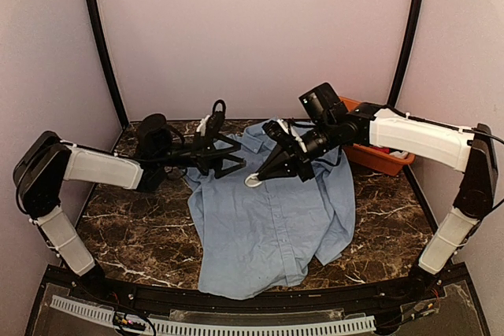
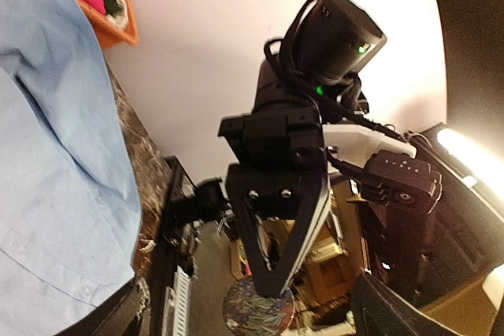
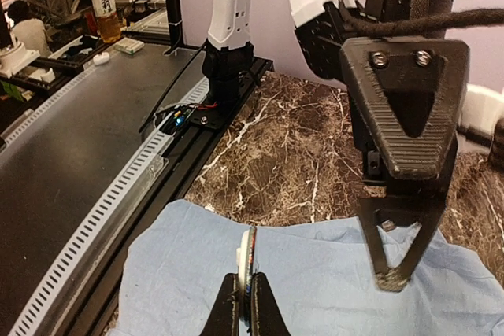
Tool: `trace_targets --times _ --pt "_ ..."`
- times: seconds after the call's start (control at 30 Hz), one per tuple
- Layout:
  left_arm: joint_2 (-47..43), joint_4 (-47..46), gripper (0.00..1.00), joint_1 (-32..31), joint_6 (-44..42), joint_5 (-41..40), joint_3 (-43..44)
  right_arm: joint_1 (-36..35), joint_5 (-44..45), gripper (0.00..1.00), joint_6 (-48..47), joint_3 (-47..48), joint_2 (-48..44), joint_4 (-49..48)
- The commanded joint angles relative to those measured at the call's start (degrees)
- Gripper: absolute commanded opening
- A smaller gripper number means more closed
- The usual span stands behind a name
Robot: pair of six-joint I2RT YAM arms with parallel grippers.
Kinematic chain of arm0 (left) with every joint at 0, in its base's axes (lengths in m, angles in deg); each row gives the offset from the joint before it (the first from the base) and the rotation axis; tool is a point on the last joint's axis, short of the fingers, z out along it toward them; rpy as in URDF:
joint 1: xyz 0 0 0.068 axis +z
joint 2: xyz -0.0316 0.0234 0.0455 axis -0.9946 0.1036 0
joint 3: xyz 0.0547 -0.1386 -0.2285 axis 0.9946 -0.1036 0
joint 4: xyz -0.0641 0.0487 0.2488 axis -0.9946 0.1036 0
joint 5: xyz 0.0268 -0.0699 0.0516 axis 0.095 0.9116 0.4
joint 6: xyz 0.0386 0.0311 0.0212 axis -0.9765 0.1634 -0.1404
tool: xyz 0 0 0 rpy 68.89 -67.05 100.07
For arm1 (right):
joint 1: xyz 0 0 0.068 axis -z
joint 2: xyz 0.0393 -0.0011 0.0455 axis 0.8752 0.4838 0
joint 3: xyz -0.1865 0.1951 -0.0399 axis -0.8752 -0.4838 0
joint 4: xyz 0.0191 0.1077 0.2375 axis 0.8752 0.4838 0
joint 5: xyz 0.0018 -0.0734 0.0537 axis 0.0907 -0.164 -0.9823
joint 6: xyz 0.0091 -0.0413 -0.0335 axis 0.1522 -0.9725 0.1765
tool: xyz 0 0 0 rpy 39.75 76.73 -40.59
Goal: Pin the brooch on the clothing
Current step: Pass from the left arm to the right, then pass from the right arm to the left
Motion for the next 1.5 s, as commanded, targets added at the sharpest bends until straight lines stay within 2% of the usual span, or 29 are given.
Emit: trace_targets --times 0.0,0.03,0.07,0.13,0.3,0.37,0.43,0.5,0.6,0.77,1.07,1.33,1.47 --pt "-14.26 42.17 0.89 0.71 -33.75 -7.92 3.16 0.68 0.51 0.00 17.20 2.16 -0.22 -3.04" --pt "-15.99 46.44 0.90 0.40 -43.48 -12.74 3.56 1.03 -0.03 0.00 20.91 2.09 -0.27 -4.01" --pt "-19.15 51.81 0.90 0.32 -49.50 -16.06 3.47 1.41 -0.86 0.00 25.32 1.83 -0.42 -5.70" --pt "-23.17 53.13 0.91 0.26 -53.27 -19.01 1.31 2.36 -3.21 0.00 35.05 -0.39 -1.44 -12.01" --pt "-26.41 48.29 0.90 -0.03 -52.87 -16.76 -2.32 2.90 -2.33 0.00 59.97 -12.49 -7.91 -37.05" --pt "-25.55 50.59 0.88 -0.45 -54.44 -15.57 -1.27 3.22 0.94 0.00 66.06 -14.77 -9.70 -40.85" --pt "-24.44 57.95 0.87 -1.14 -57.43 -14.96 2.74 3.46 3.37 0.00 70.59 -16.07 -10.58 -42.37" --pt "-23.23 62.89 0.86 -1.95 -60.65 -15.92 5.78 3.48 4.41 0.00 72.38 -16.38 -10.55 -42.78" --pt "-21.28 65.61 0.82 -3.24 -62.30 -17.54 8.35 3.47 5.16 0.00 74.69 -17.67 -10.45 -44.96" --pt "-19.39 59.46 0.80 -3.60 -58.51 -14.79 7.38 3.47 6.11 0.00 75.98 -19.05 -10.40 -46.84" --pt "-17.57 57.50 0.72 -3.67 -55.27 -14.30 9.61 1.73 5.21 0.00 75.96 -18.67 -8.51 -47.84" --pt "-15.50 48.10 0.69 -3.71 -48.74 -9.13 7.89 0.48 7.45 0.00 72.13 -17.20 -7.75 -43.98" --pt "-15.16 46.39 0.66 -3.66 -47.32 -8.43 7.47 0.24 7.46 0.00 71.79 -17.27 -7.42 -43.71"
